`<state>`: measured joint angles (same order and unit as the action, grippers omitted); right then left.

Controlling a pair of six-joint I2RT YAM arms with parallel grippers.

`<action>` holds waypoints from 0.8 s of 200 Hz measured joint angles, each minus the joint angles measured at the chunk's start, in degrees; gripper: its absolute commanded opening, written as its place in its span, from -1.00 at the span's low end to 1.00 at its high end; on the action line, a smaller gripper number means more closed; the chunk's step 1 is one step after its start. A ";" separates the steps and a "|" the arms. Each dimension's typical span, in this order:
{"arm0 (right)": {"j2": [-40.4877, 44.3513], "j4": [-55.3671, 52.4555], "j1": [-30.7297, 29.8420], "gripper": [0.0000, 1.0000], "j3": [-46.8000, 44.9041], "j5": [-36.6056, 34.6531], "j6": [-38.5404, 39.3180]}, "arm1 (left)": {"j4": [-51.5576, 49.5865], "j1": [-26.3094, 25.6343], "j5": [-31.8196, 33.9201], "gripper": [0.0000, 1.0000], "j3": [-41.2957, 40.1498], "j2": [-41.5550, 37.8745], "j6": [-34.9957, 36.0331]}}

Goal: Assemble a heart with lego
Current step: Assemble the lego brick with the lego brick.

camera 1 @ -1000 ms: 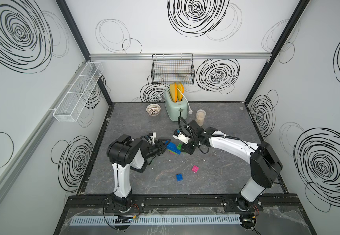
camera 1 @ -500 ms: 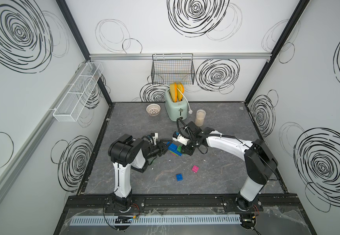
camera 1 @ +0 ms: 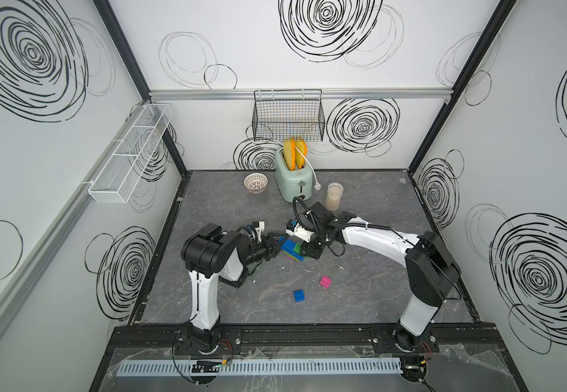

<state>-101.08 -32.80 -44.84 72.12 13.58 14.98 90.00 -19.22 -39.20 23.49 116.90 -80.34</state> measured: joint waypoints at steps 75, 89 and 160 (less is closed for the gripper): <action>-0.98 0.15 -1.11 -0.50 0.26 -1.86 0.00 | 0.09 0.07 0.09 -0.18 0.26 0.11 0.31; -1.40 0.11 -1.11 -0.50 0.72 -2.10 0.09 | 0.09 0.15 0.28 -0.18 0.42 0.13 0.48; -4.94 -4.96 -1.05 -0.49 6.25 -2.67 0.04 | 1.40 0.35 0.98 -0.07 0.98 1.20 1.27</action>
<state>-106.02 -37.76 -45.89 78.37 10.92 15.03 91.39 -18.87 -38.22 24.47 118.10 -79.07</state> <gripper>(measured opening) 0.326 0.468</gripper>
